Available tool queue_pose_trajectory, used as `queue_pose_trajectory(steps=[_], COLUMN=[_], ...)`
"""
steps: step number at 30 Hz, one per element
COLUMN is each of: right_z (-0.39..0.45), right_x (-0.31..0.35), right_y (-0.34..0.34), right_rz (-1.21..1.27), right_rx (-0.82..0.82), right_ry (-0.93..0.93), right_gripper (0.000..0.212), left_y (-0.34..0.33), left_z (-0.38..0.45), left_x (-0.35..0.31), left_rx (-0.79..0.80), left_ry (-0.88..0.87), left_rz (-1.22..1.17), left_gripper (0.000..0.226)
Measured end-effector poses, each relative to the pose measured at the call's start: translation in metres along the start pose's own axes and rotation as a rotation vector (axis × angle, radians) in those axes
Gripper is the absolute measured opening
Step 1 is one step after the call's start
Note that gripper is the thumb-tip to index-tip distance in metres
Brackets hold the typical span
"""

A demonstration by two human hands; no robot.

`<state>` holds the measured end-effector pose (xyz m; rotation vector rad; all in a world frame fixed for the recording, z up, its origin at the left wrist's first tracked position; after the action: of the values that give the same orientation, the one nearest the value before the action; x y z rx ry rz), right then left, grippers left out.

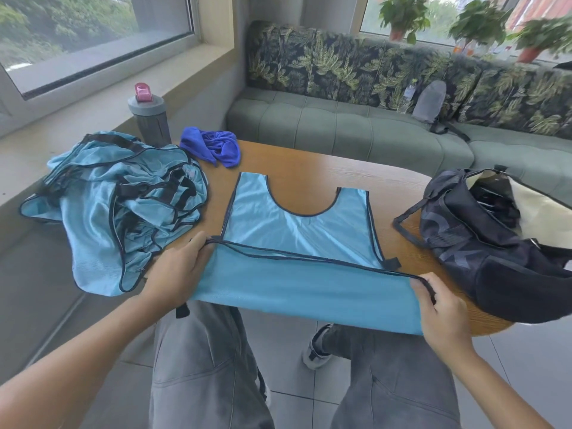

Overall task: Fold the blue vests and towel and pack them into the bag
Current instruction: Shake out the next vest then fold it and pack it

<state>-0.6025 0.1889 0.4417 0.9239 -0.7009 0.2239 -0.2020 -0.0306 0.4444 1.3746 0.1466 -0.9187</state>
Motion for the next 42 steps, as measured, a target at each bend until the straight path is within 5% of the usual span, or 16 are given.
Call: queue_pose_trajectory(steps=[7, 11, 18, 27, 42], right_z=[-0.007, 0.000, 0.024, 0.096, 0.234], right_x=[0.011, 0.020, 0.035, 0.027, -0.062], right_y=[0.028, 0.029, 0.032, 0.001, -0.112], right_rz=[-0.056, -0.047, -0.107, -0.090, -0.172], right_rx=[0.047, 0.024, 0.136, 0.130, 0.134], right_ry=[0.085, -0.004, -0.050, -0.133, -0.206], right_gripper=[0.037, 0.007, 0.021, 0.005, 0.016], left_y=[0.012, 0.015, 0.028, 0.024, -0.073], left_z=[-0.010, -0.005, 0.014, 0.098, 0.274], left_x=[-0.005, -0.006, -0.005, -0.001, 0.055], left_rx=[0.063, 0.013, 0.026, 0.031, 0.126], left_ry=[0.068, 0.082, 0.123, 0.098, 0.144], left_rz=[-0.125, -0.166, -0.146, 0.002, 0.164], left_gripper=[0.020, 0.019, 0.015, 0.017, 0.018])
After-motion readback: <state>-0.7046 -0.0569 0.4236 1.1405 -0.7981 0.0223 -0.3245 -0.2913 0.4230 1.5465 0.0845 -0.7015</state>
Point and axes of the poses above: each hand's wrist, its own z-axis towards the middle knuckle, its own y-axis out of the back of the hand, x = y × z, the point moved 2 cm from there along z, towards the middle knuckle, and after that the axes turned 1 degree about x, right-handed, at the moved point
